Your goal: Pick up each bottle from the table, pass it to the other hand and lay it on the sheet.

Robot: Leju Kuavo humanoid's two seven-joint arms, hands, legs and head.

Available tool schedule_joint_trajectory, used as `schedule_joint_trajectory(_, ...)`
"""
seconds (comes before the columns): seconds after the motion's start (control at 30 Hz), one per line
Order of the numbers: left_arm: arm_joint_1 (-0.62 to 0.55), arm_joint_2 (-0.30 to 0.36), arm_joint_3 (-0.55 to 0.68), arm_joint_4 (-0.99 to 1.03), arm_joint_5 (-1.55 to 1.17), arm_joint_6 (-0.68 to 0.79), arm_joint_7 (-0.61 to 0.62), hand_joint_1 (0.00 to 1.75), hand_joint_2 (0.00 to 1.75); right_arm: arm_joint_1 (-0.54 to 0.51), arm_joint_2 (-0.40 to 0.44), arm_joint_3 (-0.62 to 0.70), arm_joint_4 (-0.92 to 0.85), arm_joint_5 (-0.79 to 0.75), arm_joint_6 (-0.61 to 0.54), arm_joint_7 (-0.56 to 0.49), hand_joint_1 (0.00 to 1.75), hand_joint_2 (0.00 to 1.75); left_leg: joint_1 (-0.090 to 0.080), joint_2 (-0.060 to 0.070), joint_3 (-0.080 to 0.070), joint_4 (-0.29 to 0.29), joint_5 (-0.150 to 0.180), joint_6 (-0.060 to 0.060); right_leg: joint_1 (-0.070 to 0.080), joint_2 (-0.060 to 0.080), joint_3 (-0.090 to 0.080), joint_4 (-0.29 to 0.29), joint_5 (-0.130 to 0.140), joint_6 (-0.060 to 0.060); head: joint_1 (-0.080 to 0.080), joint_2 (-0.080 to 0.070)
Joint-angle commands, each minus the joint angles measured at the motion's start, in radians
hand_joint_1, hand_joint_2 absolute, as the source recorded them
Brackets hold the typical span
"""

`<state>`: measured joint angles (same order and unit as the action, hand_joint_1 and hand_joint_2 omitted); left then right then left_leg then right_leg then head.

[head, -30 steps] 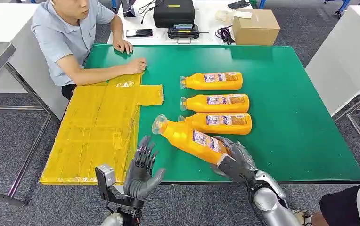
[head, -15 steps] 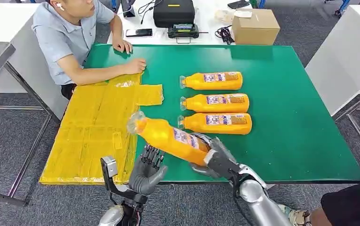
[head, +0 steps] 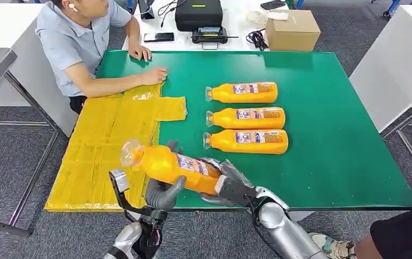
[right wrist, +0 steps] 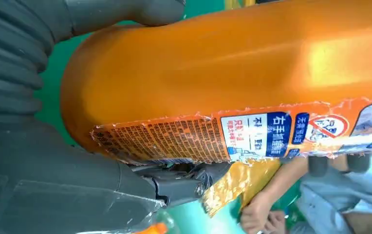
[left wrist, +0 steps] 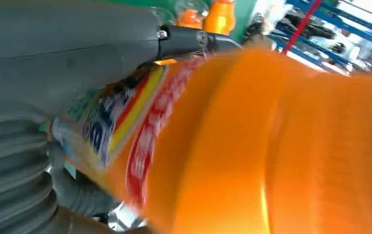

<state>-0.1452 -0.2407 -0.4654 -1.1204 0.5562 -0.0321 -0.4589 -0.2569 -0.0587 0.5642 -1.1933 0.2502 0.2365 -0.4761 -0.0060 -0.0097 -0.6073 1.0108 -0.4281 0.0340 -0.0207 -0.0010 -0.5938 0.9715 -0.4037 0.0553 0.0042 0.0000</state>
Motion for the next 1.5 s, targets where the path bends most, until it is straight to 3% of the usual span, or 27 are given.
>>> schedule_joint_trajectory(0.03, -0.031, 0.002, 0.030, 0.059, -0.007, -0.023, -0.026, 0.00, 1.75, -0.052, 0.014, 0.078, 0.104, -0.014, 0.011, -0.007, 1.75, 1.75, 0.001, 0.001, 0.002, 0.000, -0.001, -0.001, 0.001, 0.001, 0.002, -0.001, 0.000, -0.002, 0.000, 0.000)
schedule_joint_trajectory(0.2, -0.022, 0.002, 0.034, 0.043, -0.006, -0.036, -0.044, 0.00, 1.75, -0.056, 0.014, 0.079, 0.112, -0.022, 0.018, -0.010, 1.75, 1.75, 0.001, 0.001, 0.002, 0.000, -0.001, -0.001, 0.001, 0.001, 0.002, -0.001, 0.000, -0.002, 0.000, 0.000)
schedule_joint_trajectory(0.23, -0.018, 0.002, 0.036, 0.032, -0.009, -0.041, -0.056, 0.35, 1.75, -0.059, 0.015, 0.077, 0.117, -0.033, 0.028, -0.010, 1.75, 1.75, 0.001, 0.002, 0.004, 0.000, -0.002, -0.002, 0.002, 0.001, 0.004, -0.001, -0.001, -0.003, 0.000, 0.000)
schedule_joint_trajectory(0.27, -0.018, 0.002, 0.036, 0.032, -0.009, -0.041, -0.056, 0.35, 1.75, -0.059, 0.015, 0.077, 0.117, -0.033, 0.028, -0.010, 1.75, 1.75, 0.001, 0.002, 0.003, 0.000, -0.001, -0.002, 0.001, 0.001, 0.003, -0.001, -0.001, -0.002, 0.000, 0.000)
schedule_joint_trajectory(0.3, -0.015, 0.000, 0.039, 0.025, -0.017, -0.034, -0.069, 1.71, 1.75, -0.063, 0.015, 0.075, 0.120, -0.038, 0.031, -0.008, 1.75, 1.75, 0.001, 0.002, 0.004, 0.000, -0.002, -0.002, 0.002, 0.002, 0.004, -0.001, -0.001, -0.003, 0.000, 0.000)
schedule_joint_trajectory(0.5, -0.039, -0.020, 0.044, 0.004, -0.103, 0.049, -0.124, 1.75, 1.75, -0.093, 0.035, 0.079, 0.154, -0.053, 0.038, 0.004, 1.75, 1.75, 0.002, 0.002, 0.004, 0.002, -0.003, -0.003, 0.002, 0.001, 0.004, 0.001, -0.002, -0.004, 0.000, 0.000)
schedule_joint_trajectory(0.57, -0.040, -0.023, 0.049, -0.001, -0.127, 0.079, -0.138, 1.75, 1.75, -0.103, 0.037, 0.086, 0.171, -0.054, 0.040, 0.009, 1.55, 1.75, 0.001, 0.001, 0.001, 0.000, 0.000, -0.001, 0.001, 0.001, 0.001, 0.000, 0.000, -0.001, 0.000, 0.000)
schedule_joint_trajectory(0.67, -0.040, -0.023, 0.049, -0.001, -0.127, 0.079, -0.138, 1.75, 1.75, -0.103, 0.037, 0.086, 0.171, -0.054, 0.040, 0.009, 1.55, 1.75, 0.001, 0.001, 0.001, 0.000, -0.001, -0.001, 0.001, 0.000, 0.001, 0.000, 0.000, -0.002, 0.000, 0.000)
schedule_joint_trajectory(0.7, -0.040, -0.023, 0.049, -0.001, -0.127, 0.079, -0.138, 1.75, 1.75, -0.103, 0.037, 0.086, 0.171, -0.054, 0.040, 0.009, 1.43, 1.75, 0.000, 0.001, 0.001, 0.000, 0.000, -0.001, 0.001, 0.001, 0.001, 0.000, 0.000, -0.001, 0.000, 0.000)
schedule_joint_trajectory(0.73, -0.038, -0.024, 0.055, -0.005, -0.135, 0.090, -0.142, 1.75, 1.75, -0.110, 0.040, 0.091, 0.183, -0.057, 0.039, 0.009, 1.17, 1.75, 0.001, 0.002, 0.003, 0.000, -0.002, -0.002, 0.001, 0.001, 0.003, 0.000, -0.001, -0.003, 0.000, 0.000)
schedule_joint_trajectory(0.8, -0.039, -0.023, 0.057, -0.007, -0.140, 0.090, -0.142, 1.75, 1.75, -0.116, 0.042, 0.095, 0.189, -0.059, 0.042, 0.009, 1.15, 1.75, 0.002, 0.002, 0.004, 0.000, -0.002, -0.002, 0.002, 0.001, 0.004, 0.000, -0.001, -0.003, 0.000, 0.000)
schedule_joint_trajectory(0.83, -0.041, -0.023, 0.060, -0.010, -0.148, 0.094, -0.144, 1.75, 1.75, -0.124, 0.047, 0.098, 0.197, -0.064, 0.044, 0.008, 0.63, 1.75, 0.001, 0.001, 0.003, 0.000, -0.001, -0.002, 0.001, 0.001, 0.003, 0.000, -0.001, -0.002, 0.000, 0.000)
schedule_joint_trajectory(0.87, -0.041, -0.023, 0.062, -0.012, -0.148, 0.094, -0.144, 1.75, 1.75, -0.128, 0.050, 0.099, 0.202, -0.068, 0.050, 0.011, 0.00, 1.75, 0.001, 0.001, 0.002, 0.000, -0.001, -0.002, 0.001, 0.001, 0.002, 0.000, 0.000, -0.002, 0.000, 0.000)
schedule_joint_trajectory(1.1, -0.051, -0.020, 0.054, -0.012, -0.188, 0.138, -0.131, 1.75, 1.75, -0.121, 0.053, 0.099, 0.208, -0.072, 0.042, 0.013, 0.00, 1.75, 0.001, 0.001, 0.002, 0.000, -0.001, -0.001, 0.001, 0.000, 0.002, 0.000, 0.000, -0.002, 0.000, 0.000)
schedule_joint_trajectory(1.2, -0.084, -0.009, 0.020, 0.033, -0.462, 0.419, -0.127, 1.75, 1.75, -0.071, 0.036, 0.071, 0.185, -0.058, -0.009, 0.013, 0.00, 1.75, 0.001, 0.001, 0.004, 0.001, -0.002, -0.002, 0.001, 0.000, 0.004, 0.000, -0.001, -0.003, 0.000, 0.000)
schedule_joint_trajectory(1.3, -0.089, 0.025, 0.006, 0.032, -0.859, 0.665, -0.077, 1.75, 1.75, -0.040, 0.025, 0.049, 0.183, 0.061, -0.125, -0.007, 0.00, 1.75, 0.001, -0.003, 0.004, -0.001, 0.000, -0.002, 0.002, -0.003, 0.005, -0.002, -0.001, -0.002, 0.000, 0.000)
schedule_joint_trajectory(1.43, -0.085, 0.046, 0.153, -0.035, -1.353, 0.730, 0.066, 1.75, 1.75, -0.039, 0.055, -0.023, 0.201, 0.123, -0.175, -0.023, 0.00, 1.75, 0.001, 0.001, 0.004, 0.000, -0.001, -0.002, 0.001, 0.000, 0.004, -0.001, -0.001, -0.003, 0.000, 0.000)
schedule_joint_trajectory(1.5, -0.079, 0.017, 0.268, -0.045, -1.546, 0.730, 0.058, 1.75, 1.75, -0.044, 0.058, -0.033, 0.190, 0.147, -0.192, -0.032, 0.00, 1.75, 0.001, 0.002, 0.003, 0.000, -0.001, -0.002, 0.001, 0.002, 0.003, -0.001, 0.000, -0.003, 0.000, 0.000)
